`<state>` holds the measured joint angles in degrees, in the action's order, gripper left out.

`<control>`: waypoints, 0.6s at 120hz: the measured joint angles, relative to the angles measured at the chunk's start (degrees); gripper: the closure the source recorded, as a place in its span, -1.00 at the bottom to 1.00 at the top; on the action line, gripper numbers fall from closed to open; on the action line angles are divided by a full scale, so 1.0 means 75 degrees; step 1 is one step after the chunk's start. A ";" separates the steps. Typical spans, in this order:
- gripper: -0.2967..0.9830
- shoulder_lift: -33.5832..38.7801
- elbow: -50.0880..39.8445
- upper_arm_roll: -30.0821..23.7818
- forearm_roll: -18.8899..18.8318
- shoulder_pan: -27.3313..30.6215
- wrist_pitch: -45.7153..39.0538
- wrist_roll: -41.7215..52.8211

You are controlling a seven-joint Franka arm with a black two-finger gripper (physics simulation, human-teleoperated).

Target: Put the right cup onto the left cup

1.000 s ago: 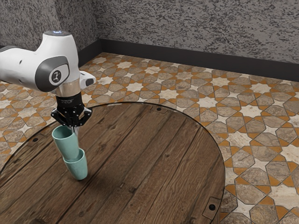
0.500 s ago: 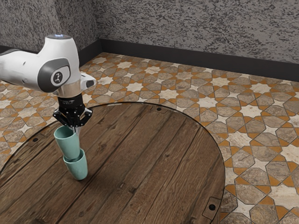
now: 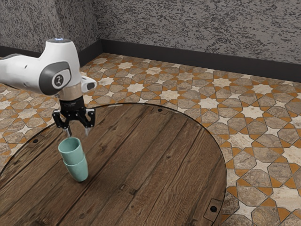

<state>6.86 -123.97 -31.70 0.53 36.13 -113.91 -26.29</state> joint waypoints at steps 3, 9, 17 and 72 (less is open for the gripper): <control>-0.12 0.0002 0.0049 0.0095 0.0006 -0.0115 0.0016 0.0000; -0.21 -0.0013 0.0195 0.0472 0.0010 -0.0535 0.0079 0.0009; -0.30 -0.0045 0.0472 0.1676 -0.0029 -0.1865 0.0243 0.0072; -0.51 -0.0560 0.2611 0.4613 -0.0390 -0.5157 0.1945 0.1857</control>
<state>2.66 -104.38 2.90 -2.39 -2.55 -99.32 -12.36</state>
